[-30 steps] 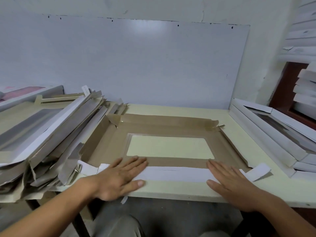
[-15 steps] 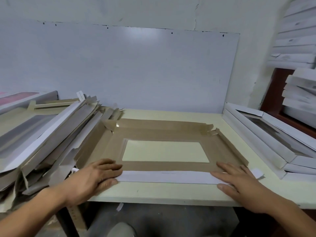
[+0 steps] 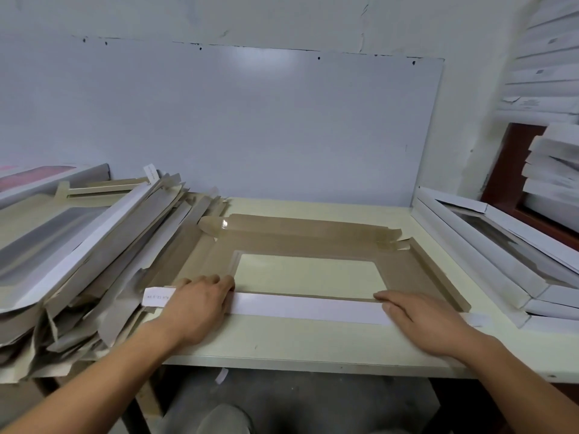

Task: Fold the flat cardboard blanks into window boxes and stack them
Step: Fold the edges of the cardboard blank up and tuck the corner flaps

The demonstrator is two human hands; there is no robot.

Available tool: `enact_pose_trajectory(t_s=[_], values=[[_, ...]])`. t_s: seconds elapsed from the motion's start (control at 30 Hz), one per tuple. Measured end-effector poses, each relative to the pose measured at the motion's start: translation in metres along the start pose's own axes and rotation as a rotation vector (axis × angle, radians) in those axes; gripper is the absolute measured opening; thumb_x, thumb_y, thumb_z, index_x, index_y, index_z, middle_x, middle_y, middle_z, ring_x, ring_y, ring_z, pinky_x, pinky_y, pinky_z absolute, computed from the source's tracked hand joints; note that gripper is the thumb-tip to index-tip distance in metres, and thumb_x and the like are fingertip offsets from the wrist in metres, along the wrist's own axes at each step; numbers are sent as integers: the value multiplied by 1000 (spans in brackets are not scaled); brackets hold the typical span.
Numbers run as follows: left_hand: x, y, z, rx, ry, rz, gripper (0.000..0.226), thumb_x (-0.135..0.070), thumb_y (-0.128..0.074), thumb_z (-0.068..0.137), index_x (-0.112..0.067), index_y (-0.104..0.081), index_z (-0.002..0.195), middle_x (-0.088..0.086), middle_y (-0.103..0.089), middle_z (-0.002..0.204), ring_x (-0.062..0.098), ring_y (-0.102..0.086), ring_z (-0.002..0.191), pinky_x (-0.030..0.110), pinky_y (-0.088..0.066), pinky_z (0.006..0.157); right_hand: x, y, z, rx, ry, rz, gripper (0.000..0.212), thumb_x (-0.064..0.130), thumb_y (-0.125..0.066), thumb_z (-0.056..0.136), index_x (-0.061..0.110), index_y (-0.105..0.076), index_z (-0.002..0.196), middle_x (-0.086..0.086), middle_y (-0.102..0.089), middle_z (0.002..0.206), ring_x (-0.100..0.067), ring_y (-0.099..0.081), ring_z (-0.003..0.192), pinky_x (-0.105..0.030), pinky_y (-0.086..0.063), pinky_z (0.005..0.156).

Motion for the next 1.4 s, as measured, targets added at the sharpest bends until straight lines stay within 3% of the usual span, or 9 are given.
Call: enact_pose_trajectory(t_s=[0.23,0.37,0.47,0.8,0.93,1.03,1.1,1.13,1.4], values=[[-50,-20,9,105,-156,-77,46,-28,-30,102,-30,-28,148,-3,-36,147,17,-30,137,43,-15,112,13,-17,16,23,0,-92,46,47,-21,104,45,-31,149,11,-43,119,-14,-47,115,-33,-38,96],[-83,-31,11,353,-216,-179,63,-61,-10,99,-36,3,156,-10,9,164,9,13,150,50,15,117,34,-34,22,126,82,-106,56,61,-9,99,49,-1,153,14,-9,162,-14,-6,148,-43,-9,118],[-93,-33,13,433,-254,-157,75,-77,-6,90,-40,12,153,-16,21,160,4,23,146,50,17,117,34,-40,24,208,73,-50,61,69,-4,94,51,11,151,20,15,162,-6,16,149,-49,7,120],[-7,-20,3,509,-116,-158,91,-90,-1,72,-47,11,151,-25,21,157,1,23,144,43,11,121,-23,-24,6,269,-67,-17,63,68,-11,96,49,9,153,25,17,159,-2,19,147,-44,12,119],[32,-19,-1,506,-23,-109,96,-92,2,71,-43,17,151,-20,22,158,3,22,145,45,12,120,-40,-13,-7,184,-48,33,52,59,-27,100,52,-17,151,25,-8,155,-7,0,150,-41,0,121],[34,-23,-1,459,-18,-48,102,-93,7,68,-37,19,152,-15,22,160,6,22,146,51,15,118,-45,4,-17,-32,6,26,25,52,-50,96,53,-54,121,26,-45,124,-8,-37,123,-31,-31,103],[26,-24,-2,396,3,-38,105,-93,7,69,-32,17,153,-13,20,161,8,22,146,54,15,118,-41,15,-18,-74,24,-19,5,51,-56,92,47,-59,93,19,-53,94,-7,-48,97,-28,-39,81],[19,-24,-3,365,8,-53,104,-92,5,70,-31,17,154,-12,20,161,8,22,146,54,15,117,-38,18,-17,-51,26,-25,15,50,-56,91,38,-59,83,13,-55,85,-9,-52,86,-28,-42,73],[-74,13,-25,202,-232,-192,85,-82,-13,84,-42,26,148,-17,37,153,7,32,143,43,14,120,27,27,6,328,75,-21,44,32,-57,94,18,-31,61,1,-33,62,-8,-29,53,-28,-24,54]])
Point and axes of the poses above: each hand's wrist, its own z-axis towards the middle knuckle, its own y-axis out of the back of the hand, x = y × z, the point moved 3 cm from there along z, towards the middle knuckle
